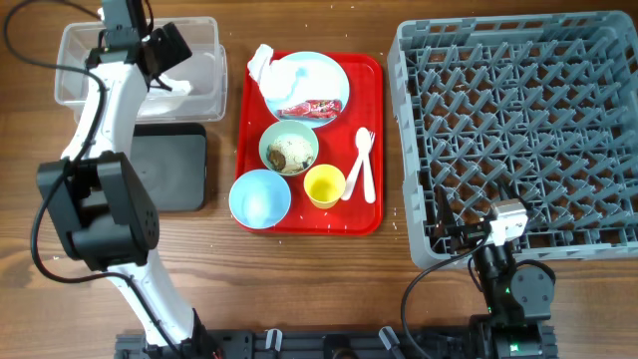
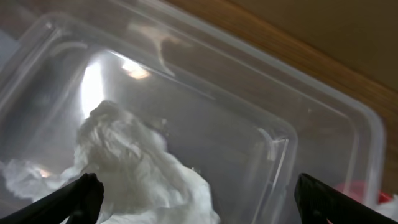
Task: Sort waste into correct bins and load items into the dishwasher rack
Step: 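Grasp the tissue with the left gripper and drop it in the clear bin, then grasp the red wrapper with the left gripper and drop it in the clear bin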
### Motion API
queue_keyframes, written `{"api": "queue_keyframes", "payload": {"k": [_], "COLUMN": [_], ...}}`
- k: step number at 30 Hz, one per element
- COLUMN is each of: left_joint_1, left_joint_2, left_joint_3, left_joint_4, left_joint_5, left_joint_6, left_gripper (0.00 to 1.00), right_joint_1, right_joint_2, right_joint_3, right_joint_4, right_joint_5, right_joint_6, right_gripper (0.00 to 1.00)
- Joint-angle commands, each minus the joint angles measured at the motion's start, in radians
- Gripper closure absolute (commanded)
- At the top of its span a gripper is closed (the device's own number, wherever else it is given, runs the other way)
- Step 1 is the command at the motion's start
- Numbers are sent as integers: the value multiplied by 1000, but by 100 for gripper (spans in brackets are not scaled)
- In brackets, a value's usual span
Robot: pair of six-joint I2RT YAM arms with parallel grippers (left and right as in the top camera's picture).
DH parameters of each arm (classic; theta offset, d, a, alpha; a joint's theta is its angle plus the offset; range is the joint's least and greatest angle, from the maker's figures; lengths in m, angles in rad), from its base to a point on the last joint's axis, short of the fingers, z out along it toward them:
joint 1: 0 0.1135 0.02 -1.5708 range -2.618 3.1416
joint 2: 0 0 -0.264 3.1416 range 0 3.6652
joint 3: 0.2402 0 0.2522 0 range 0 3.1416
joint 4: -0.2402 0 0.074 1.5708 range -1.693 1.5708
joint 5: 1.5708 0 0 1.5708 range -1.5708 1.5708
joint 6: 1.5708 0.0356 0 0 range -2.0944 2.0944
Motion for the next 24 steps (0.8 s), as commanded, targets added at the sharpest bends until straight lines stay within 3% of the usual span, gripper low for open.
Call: {"api": "queue_keyframes", "payload": {"k": [1, 5, 9, 12, 16, 19, 24], "left_joint_1": [-119, -280, -352, -356, -356, -357, -383], "left_joint_2": [-13, 5, 74, 106, 151, 201, 270], "left_joint_3": [134, 142, 142, 142, 142, 142, 141], "left_joint_4": [-49, -50, -42, -43, -34, -35, -47], "left_joint_5": [3, 2, -33, -31, 31, 80, 84], "left_joint_6": [200, 346, 341, 269, 259, 263, 267], "left_gripper": [0, 0, 0, 2, 6, 11, 28], "right_joint_1": [0, 0, 0, 0, 0, 0, 0], "right_joint_2": [-7, -7, -7, -7, -7, -7, -7], "right_joint_3": [-1, -1, -1, -1, -1, -1, -1], "right_joint_4": [5, 5, 5, 5, 5, 5, 5], "right_joint_5": [17, 17, 17, 17, 17, 17, 17], "right_joint_6": [13, 14, 13, 13, 13, 13, 13], "right_gripper": [0, 0, 0, 0, 0, 0, 0]}}
